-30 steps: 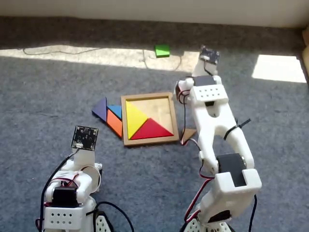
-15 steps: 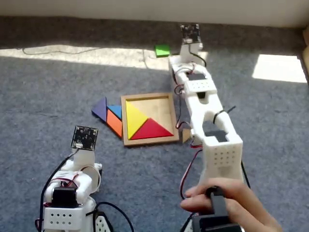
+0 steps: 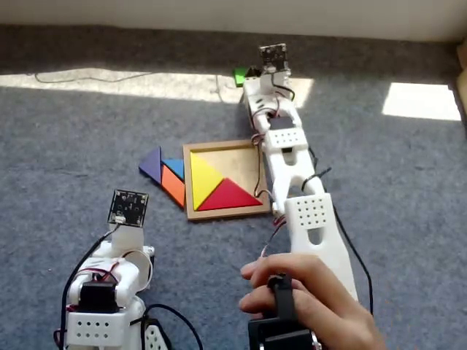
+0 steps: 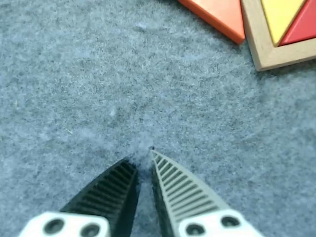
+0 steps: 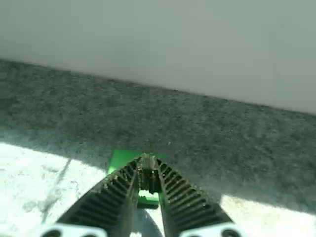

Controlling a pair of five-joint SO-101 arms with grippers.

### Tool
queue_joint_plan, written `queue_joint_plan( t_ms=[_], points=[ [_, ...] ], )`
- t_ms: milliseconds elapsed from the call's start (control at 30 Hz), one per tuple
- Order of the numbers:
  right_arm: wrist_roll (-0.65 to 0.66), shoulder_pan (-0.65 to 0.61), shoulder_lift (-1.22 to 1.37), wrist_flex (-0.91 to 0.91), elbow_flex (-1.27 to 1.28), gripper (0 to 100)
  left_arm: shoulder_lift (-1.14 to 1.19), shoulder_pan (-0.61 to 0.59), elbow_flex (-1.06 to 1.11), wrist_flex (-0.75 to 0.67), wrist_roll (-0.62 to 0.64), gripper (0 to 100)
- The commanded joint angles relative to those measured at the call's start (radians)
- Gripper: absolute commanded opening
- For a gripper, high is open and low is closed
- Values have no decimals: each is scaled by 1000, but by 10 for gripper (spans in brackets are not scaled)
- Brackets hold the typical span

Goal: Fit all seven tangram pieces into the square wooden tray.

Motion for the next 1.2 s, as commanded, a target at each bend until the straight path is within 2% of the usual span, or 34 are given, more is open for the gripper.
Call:
queue_joint_plan(
  t_ms=[0, 200, 533, 767, 967, 1167],
  points=[
    [11, -25, 42, -28, -213, 5, -22, -8, 21, 3, -3, 6],
    [6, -25, 97, -139, -259, 5, -22, -8, 21, 3, -3, 6],
    [11, -24, 99, -120, -107, 5, -22, -8, 21, 3, -3, 6],
    [8, -19, 97, 133, -131, 5, -22, -8, 21, 3, -3, 6],
    [9, -24, 99, 435, -289, 5, -22, -8, 21, 3, -3, 6],
    [11, -19, 105, 654, -464, 5, -22, -8, 21, 3, -3, 6]
  ],
)
